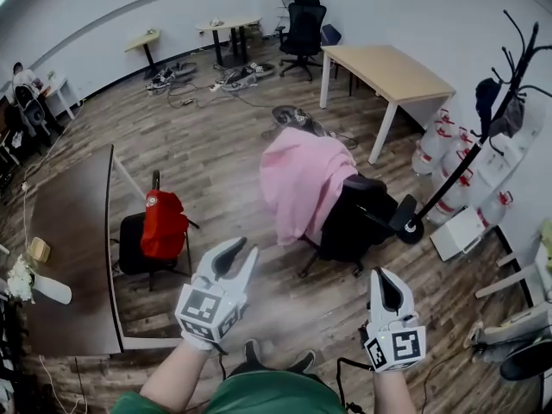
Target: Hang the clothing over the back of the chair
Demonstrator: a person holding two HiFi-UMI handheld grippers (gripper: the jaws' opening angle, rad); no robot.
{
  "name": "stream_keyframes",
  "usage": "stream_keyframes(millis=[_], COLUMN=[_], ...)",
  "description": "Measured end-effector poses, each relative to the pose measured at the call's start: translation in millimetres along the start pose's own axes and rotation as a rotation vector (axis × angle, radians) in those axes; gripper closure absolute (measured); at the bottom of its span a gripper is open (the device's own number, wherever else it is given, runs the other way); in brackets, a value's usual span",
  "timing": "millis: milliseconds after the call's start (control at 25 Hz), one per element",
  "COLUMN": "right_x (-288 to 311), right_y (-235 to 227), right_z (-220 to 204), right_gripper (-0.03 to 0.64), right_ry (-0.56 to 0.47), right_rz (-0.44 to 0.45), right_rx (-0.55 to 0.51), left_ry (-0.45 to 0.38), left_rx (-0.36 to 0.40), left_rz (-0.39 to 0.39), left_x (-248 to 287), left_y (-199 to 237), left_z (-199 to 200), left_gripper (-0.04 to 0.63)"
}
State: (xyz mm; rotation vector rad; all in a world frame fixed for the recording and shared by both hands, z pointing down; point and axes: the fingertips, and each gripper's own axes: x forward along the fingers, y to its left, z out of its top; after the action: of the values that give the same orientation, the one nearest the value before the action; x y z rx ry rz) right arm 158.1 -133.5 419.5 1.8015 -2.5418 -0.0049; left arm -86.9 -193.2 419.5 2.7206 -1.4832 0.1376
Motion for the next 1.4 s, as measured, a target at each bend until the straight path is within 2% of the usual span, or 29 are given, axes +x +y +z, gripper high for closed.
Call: stream_keyframes(millis=[240, 440, 640, 1400], right_x=[3.6, 6.3, 8.2, 12.4], right_y=[8.9, 13.0, 12.1, 12.9], right_z=[6.7, 14.5, 16.7, 14.2], right_gripper=[0.614, 0.614, 0.614, 0.614], right_ry=[-0.012, -0.031, -0.03, -0.026], right_rz=[-0.035, -0.049, -0.063, -0.052], right_rx=[-0.025, -0.047, -0.057, -0.038], left_ry=[0.014, 0.005, -0.007, -0.016], left_rx=[0.017, 0.035, 0.021, 0.009], left_rz=[-0.023, 0.0, 0.013, 0.016], left_x=[-5.8, -9.1, -8.7, -8.8], left_y=[10.8, 30.6, 42.2, 51.5], left_z=[-6.6, -0.5, 1.6, -5.3], left_gripper=[0.499, 0.5, 0.503, 0.508])
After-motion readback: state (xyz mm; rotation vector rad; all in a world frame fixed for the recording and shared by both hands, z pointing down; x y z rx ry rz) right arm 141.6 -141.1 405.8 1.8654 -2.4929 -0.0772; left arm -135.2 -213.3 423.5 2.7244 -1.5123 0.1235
